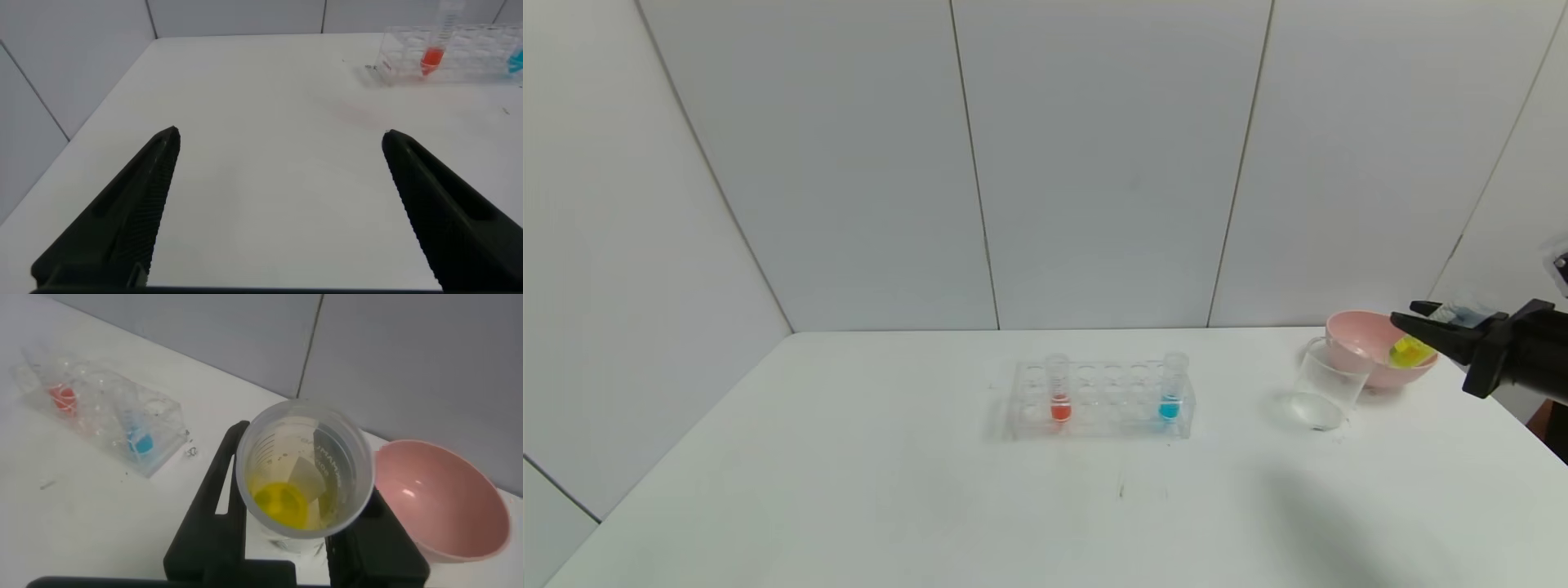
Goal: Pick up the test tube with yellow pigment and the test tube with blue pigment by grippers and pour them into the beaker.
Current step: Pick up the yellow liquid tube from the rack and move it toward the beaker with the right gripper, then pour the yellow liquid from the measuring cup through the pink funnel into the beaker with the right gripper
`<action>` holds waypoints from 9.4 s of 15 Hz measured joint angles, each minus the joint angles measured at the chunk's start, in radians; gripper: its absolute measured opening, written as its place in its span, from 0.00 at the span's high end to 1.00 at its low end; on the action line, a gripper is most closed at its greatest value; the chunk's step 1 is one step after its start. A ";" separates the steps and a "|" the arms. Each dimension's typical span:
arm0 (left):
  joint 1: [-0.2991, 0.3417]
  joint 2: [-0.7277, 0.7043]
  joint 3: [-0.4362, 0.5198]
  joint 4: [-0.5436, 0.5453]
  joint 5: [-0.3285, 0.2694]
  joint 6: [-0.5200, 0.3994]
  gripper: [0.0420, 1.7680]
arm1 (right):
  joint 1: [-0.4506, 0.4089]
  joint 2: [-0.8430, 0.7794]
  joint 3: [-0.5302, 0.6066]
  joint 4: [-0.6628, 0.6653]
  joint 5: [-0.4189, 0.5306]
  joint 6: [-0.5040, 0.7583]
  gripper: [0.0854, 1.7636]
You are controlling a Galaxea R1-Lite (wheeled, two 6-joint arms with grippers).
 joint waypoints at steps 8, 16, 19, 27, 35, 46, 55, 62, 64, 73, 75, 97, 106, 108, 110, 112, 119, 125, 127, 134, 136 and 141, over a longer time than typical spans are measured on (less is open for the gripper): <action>0.000 0.000 0.000 0.000 0.000 0.000 0.00 | -0.117 0.114 -0.288 0.525 -0.003 -0.295 0.70; 0.000 0.000 0.000 0.000 0.000 0.000 0.00 | -0.129 0.201 -0.645 0.992 -0.122 -0.605 0.70; 0.000 0.000 0.000 0.000 0.000 0.000 0.00 | -0.099 0.247 -0.718 1.028 -0.177 -0.677 0.70; 0.000 0.000 0.000 0.000 0.000 0.000 0.00 | -0.011 0.326 -0.809 1.032 -0.358 -0.763 0.70; 0.000 0.000 0.000 0.000 0.000 0.000 0.00 | 0.024 0.377 -0.925 1.130 -0.474 -0.896 0.70; 0.000 0.000 0.000 0.000 0.000 0.000 0.00 | 0.086 0.459 -1.281 1.504 -0.660 -1.030 0.70; 0.000 0.000 0.000 0.000 0.000 0.000 0.00 | 0.133 0.479 -1.361 1.585 -0.814 -1.154 0.70; 0.037 0.000 0.000 0.000 0.000 0.000 0.00 | 0.174 0.499 -1.363 1.605 -0.904 -1.176 0.70; 0.164 0.000 0.000 0.000 0.000 0.000 0.00 | 0.185 0.506 -1.363 1.608 -0.914 -1.177 0.70; 0.007 0.000 0.000 0.000 0.000 0.000 0.00 | 0.232 0.539 -1.364 1.643 -1.052 -1.226 0.70; 0.002 0.000 0.000 -0.001 0.000 0.000 0.00 | 0.241 0.544 -1.364 1.650 -1.061 -1.230 0.70; 0.000 0.000 0.000 0.000 0.000 0.000 0.00 | 0.315 0.592 -1.364 1.587 -1.376 -1.431 0.70; 0.000 0.000 0.000 0.000 0.000 0.000 0.00 | 0.344 0.598 -1.364 1.559 -1.431 -1.486 0.70; 0.000 0.000 0.000 0.000 0.000 0.000 0.00 | 0.340 0.594 -1.362 1.566 -1.428 -1.486 0.70; 0.000 0.000 0.000 0.000 0.000 0.000 0.00 | 0.327 0.581 -1.360 1.565 -1.406 -1.483 0.70; 0.000 0.000 0.000 0.000 0.000 0.000 0.00 | 0.300 0.561 -1.360 1.565 -1.279 -1.470 0.70; 0.000 0.000 0.000 0.000 0.000 0.000 0.00 | 0.183 0.491 -1.359 1.587 -0.668 -1.159 0.70; 0.000 0.000 0.000 0.000 0.000 0.000 0.00 | 0.142 0.449 -1.338 1.581 -0.112 -0.705 0.70; 0.000 0.000 0.000 0.000 0.000 0.000 0.00 | 0.136 0.424 -1.327 1.573 -0.029 -0.570 0.70; 0.000 0.000 0.000 0.000 0.000 0.000 0.00 | 0.077 0.289 -0.965 1.048 0.041 -0.294 0.70; 0.000 0.000 0.000 0.000 0.000 0.000 0.00 | 0.056 0.246 -0.816 0.870 0.042 -0.228 0.70; 0.000 0.000 0.000 0.000 0.000 0.000 0.00 | 0.000 0.163 -0.596 0.687 0.046 -0.159 0.70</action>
